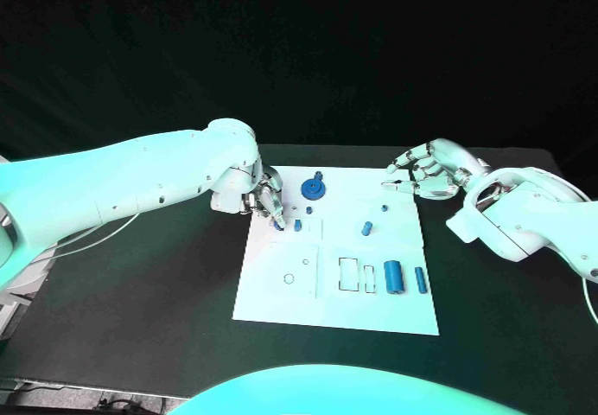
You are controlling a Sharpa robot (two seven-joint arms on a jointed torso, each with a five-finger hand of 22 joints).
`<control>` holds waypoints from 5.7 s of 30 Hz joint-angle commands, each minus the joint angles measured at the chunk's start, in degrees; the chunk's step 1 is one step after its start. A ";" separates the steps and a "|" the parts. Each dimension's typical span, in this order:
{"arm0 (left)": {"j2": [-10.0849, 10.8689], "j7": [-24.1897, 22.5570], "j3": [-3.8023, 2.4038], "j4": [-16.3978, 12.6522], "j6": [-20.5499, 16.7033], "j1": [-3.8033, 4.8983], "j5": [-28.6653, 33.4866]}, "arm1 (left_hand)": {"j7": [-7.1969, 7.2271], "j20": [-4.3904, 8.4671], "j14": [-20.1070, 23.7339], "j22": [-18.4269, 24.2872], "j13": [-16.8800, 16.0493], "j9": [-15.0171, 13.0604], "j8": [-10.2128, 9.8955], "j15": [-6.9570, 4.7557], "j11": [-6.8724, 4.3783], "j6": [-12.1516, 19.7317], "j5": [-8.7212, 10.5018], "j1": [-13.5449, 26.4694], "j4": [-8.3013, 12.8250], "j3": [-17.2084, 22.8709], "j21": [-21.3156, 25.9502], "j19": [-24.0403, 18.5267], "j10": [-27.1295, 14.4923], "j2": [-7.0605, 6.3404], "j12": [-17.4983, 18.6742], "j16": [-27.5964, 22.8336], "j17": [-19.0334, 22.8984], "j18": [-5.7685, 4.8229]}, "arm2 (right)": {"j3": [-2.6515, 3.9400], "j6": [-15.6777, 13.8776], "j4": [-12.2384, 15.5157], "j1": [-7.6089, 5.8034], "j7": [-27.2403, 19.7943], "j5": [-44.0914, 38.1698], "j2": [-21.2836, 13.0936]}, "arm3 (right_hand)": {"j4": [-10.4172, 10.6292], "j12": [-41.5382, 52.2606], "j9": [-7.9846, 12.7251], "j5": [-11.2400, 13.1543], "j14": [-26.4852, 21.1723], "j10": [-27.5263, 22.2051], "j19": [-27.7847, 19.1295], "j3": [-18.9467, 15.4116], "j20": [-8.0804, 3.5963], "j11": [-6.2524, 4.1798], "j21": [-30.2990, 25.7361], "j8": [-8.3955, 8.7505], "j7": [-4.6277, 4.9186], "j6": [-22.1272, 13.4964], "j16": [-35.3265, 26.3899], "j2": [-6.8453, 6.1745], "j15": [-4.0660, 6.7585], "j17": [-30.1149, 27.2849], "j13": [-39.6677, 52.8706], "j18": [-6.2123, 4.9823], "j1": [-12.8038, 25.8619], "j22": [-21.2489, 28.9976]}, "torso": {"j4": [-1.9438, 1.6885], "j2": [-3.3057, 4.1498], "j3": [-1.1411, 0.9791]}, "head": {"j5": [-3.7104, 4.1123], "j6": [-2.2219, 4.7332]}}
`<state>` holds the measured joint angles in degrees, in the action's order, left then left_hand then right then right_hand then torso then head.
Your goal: Assemble the parts on the task board
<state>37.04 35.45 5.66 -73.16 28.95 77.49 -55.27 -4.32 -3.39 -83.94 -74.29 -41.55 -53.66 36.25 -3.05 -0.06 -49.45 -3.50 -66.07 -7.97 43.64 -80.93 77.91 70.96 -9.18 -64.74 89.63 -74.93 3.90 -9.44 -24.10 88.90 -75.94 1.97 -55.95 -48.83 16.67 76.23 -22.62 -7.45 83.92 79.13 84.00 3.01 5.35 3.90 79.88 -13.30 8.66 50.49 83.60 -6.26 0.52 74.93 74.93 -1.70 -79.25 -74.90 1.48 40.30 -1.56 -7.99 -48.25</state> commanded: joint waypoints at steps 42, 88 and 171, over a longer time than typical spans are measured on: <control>-3.76 0.59 1.33 3.63 2.61 -0.21 1.00 | -0.08 0.17 -5.89 0.18 -0.65 -0.12 -0.23 0.00 0.06 -0.51 -0.07 0.35 9.86 10.30 0.32 -0.28 0.76 0.13 -0.16 0.14 -14.62 0.21 | 0.00 0.52 0.57 0.02 -0.22 -0.57 -0.32 | -0.13 0.20 0.14 -0.24 3.16 0.03 1.74 -0.31 0.05 -0.07 -0.29 -0.24 -0.04 -0.43 -0.38 -0.03 0.01 3.31 4.12 -0.65 -0.74 -8.95 | -0.02 0.02 -0.01 | 0.31 -0.46; -4.26 0.80 2.43 5.31 4.36 -0.22 2.82 | 0.40 0.36 -5.75 0.66 -0.24 -0.09 -1.80 -0.37 -0.33 -0.57 0.29 0.30 9.43 6.33 0.90 -0.67 0.41 1.73 0.06 -0.04 -14.28 0.31 | 0.00 0.58 0.54 0.02 -0.25 -0.60 -0.30 | -0.13 0.20 0.14 -0.24 3.16 0.03 1.74 -0.31 0.05 -0.07 -0.29 -0.24 -0.04 -0.43 -0.38 -0.03 0.01 3.31 4.12 -0.65 -0.74 -8.95 | -0.02 0.00 0.01 | 0.43 -0.47; 3.99 0.04 1.52 -5.66 -14.78 -1.02 1.59 | -0.79 -0.07 -5.35 1.56 -0.06 0.96 -4.26 0.41 0.61 -0.34 -0.54 -0.88 10.71 7.93 1.53 -1.37 -0.77 1.32 0.33 -0.59 -13.25 0.57 | -0.06 1.11 1.02 0.25 -0.07 -0.60 -0.85 | -0.13 0.20 0.14 -0.24 3.16 0.03 1.74 -0.31 0.05 -0.07 -0.29 -0.24 -0.04 -0.43 -0.38 -0.03 0.01 3.31 4.12 -0.65 -0.74 -8.95 | 0.03 0.03 0.02 | 0.48 0.03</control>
<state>40.83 35.50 7.07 -78.55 13.17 76.71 -53.98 -5.11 -3.37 -83.94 -72.72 -41.62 -52.69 31.81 -3.04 0.60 -49.49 -3.66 -66.66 -6.48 42.15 -79.38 76.67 69.89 -7.69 -64.52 89.13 -74.91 3.90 -9.49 -23.93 89.83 -75.75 2.09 -56.04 -49.66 16.67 76.23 -22.54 -7.45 83.92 79.13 84.00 3.01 5.35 3.90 79.88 -13.30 8.66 50.49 83.60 -6.26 0.52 74.90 74.93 -1.70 -79.24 -74.91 1.49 40.27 -1.53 -7.53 -48.26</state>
